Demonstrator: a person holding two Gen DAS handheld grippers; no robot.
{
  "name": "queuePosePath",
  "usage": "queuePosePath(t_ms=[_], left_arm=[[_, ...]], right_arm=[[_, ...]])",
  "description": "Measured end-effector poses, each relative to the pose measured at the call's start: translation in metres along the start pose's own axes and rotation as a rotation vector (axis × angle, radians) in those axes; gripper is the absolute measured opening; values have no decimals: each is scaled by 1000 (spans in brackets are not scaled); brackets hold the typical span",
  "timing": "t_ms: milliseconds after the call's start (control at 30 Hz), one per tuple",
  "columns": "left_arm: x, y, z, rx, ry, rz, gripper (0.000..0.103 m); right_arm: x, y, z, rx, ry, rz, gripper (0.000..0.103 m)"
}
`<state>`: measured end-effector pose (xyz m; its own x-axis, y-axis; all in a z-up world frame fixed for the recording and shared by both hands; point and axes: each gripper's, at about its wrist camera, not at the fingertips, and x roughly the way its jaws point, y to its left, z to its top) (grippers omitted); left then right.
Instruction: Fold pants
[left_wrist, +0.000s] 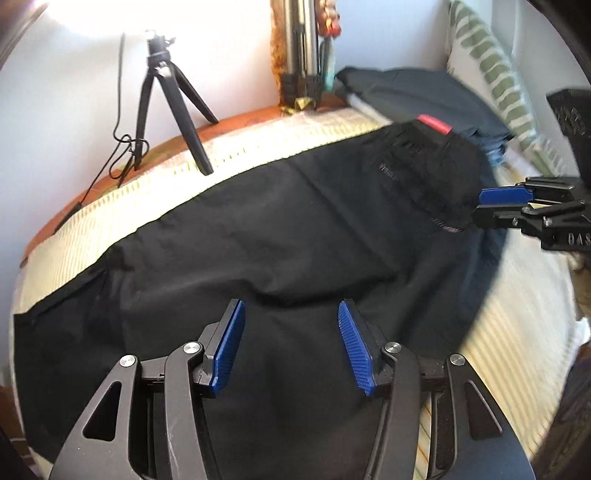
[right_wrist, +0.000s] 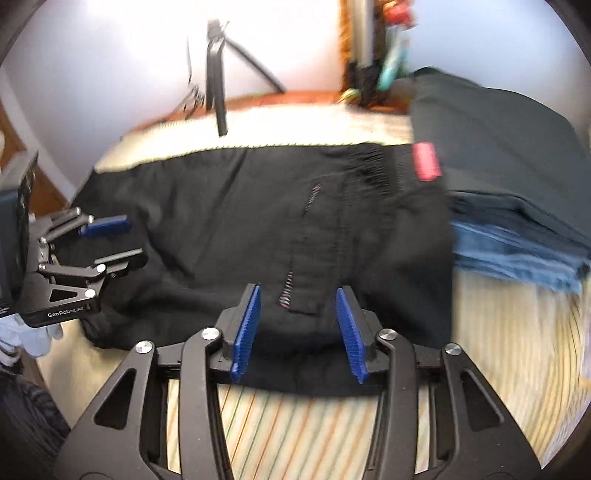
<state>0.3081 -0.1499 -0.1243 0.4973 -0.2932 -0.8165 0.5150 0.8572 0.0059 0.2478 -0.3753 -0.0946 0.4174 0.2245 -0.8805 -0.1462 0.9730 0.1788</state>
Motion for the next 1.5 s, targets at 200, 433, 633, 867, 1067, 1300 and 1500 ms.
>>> queuePosePath(t_ms=[200,433,633,867,1067,1300,1500], left_arm=[[-26,-2,-27,-1,-2,-66,50],[-3,-21,-54,132,71,36,51],[-4,-22,-53,135,71,42,50],[-4,-20,-54,123,78,22,50],[-3,-16,-54,101,81,-5,50],[-3,-14,-56,97,76,-16,50],[-13,-4,-57,66,72,-14,50]], right_arm=[[-35,-35,-32,224,-61,-19,64],[-18,-77,-52,490,-16,24,69],[-6,-84,-55,532,-32,64,72],[0,-87,-52,637,-119,121,71],[1,-97,-61,710,-145,154,22],[-59,-76,-47,615,-247,146,5],[-19,-93,-65,661,-83,35,7]])
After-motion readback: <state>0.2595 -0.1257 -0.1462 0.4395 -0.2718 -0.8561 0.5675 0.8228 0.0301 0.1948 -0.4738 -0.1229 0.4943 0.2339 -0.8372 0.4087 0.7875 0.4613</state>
